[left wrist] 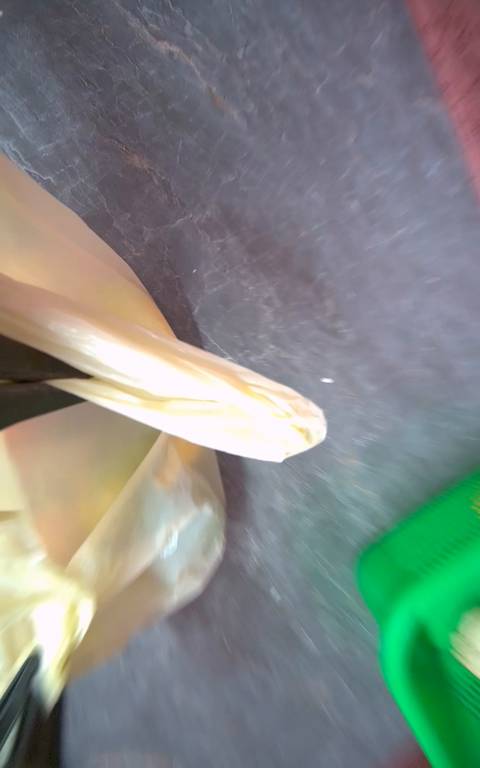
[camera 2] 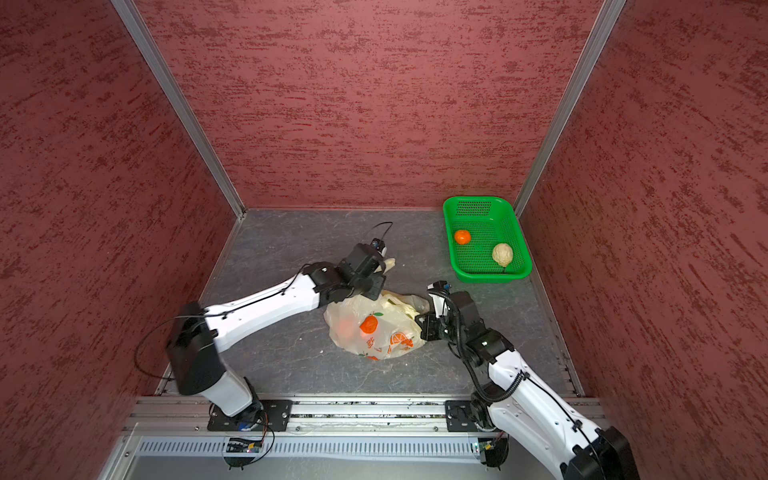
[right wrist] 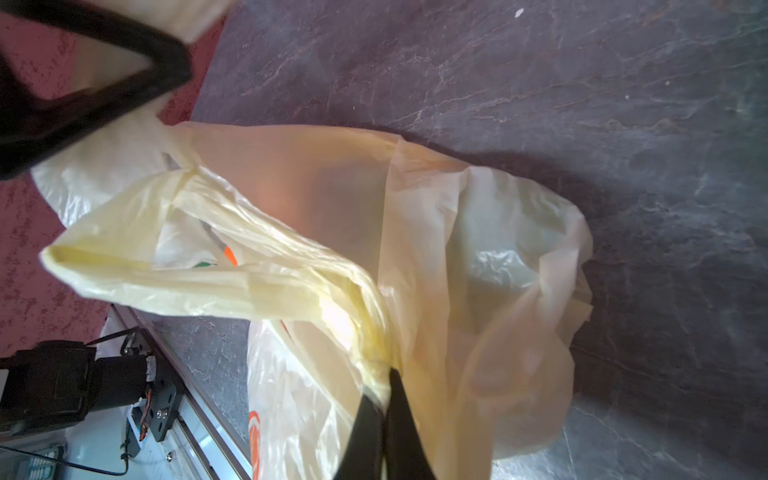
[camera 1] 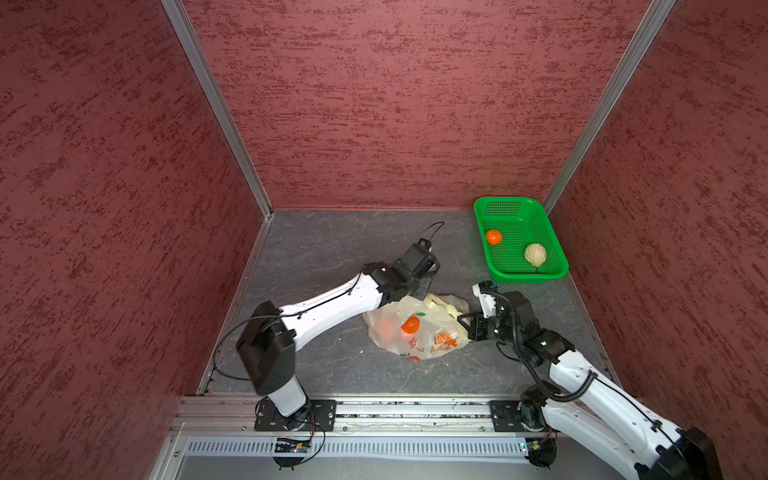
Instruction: Untie the knot of the plastic bag and take out the fruit
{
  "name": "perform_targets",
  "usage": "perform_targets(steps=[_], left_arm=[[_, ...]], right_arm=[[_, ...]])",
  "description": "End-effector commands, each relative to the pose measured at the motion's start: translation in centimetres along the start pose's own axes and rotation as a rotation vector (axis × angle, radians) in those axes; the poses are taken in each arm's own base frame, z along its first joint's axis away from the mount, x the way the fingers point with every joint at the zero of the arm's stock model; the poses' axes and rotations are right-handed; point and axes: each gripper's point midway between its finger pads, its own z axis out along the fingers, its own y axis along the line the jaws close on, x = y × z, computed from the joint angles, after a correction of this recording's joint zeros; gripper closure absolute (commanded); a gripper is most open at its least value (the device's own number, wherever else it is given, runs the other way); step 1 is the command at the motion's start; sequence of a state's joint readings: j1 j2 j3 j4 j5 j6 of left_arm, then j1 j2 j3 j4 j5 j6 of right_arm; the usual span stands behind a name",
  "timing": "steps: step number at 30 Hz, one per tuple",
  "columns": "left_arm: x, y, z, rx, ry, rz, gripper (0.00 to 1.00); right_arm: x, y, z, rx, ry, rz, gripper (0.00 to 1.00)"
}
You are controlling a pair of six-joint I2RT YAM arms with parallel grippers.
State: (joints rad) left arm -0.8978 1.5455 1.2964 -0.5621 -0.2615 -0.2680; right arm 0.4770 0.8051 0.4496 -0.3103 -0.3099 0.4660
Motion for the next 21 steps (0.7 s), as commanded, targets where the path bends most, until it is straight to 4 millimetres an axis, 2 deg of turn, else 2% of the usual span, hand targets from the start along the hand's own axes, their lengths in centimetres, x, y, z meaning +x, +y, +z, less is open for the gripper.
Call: perform_targets(steps=[1, 4, 7, 8, 9, 11, 14, 16, 18, 21], left_arm=[[-0.8, 1.0, -3.0, 0.011, -0.168, -0.088, 1.00], [-0.2, 1.5, -5.9, 0.049, -0.248, -0.116, 1.00], [1.1, 1.9, -7.8, 0.064, -0.296, -0.117, 1.00], [1.5, 1.9, -8.5, 0.070, -0.308, -0.117, 1.00], [2.0, 1.9, -8.8, 0.078, -0.312, -0.116, 1.00], [3.1, 1.7, -9.7, 0.098, -0.326, -0.111, 1.00], [4.6, 1.3, -10.8, 0.099, -0.350, -0.096, 1.00], [5.4, 1.1, -11.6, 0.100, -0.372, -0.095, 1.00], [5.8, 0.8, -12.4, 0.114, -0.408, -0.090, 1.00], [6.2, 0.7, -13.4, 0.106, -0.447, -0.082, 1.00]], right_arm=[[0.2, -1.1, -0.5, 0.070, -0.006, 0.062, 1.00], [-0.2, -1.2, -0.9, 0.099, -0.009, 0.106, 1.00], [-0.9, -0.1, -1.7, 0.084, 0.003, 0.111, 1.00], [-1.7, 0.7, -2.4, 0.073, 0.000, 0.091, 0.93], [-2.5, 1.4, -3.1, 0.069, -0.008, 0.072, 0.80], [-4.9, 3.6, -4.8, 0.044, -0.029, 0.002, 0.62], [-7.9, 7.0, -6.0, -0.011, -0.006, -0.100, 0.49], [-9.0, 9.2, -5.8, -0.065, 0.028, -0.147, 0.44], [-9.6, 11.9, -5.3, -0.126, 0.056, -0.203, 0.41], [-8.7, 15.5, -3.7, -0.176, 0.122, -0.301, 0.34]])
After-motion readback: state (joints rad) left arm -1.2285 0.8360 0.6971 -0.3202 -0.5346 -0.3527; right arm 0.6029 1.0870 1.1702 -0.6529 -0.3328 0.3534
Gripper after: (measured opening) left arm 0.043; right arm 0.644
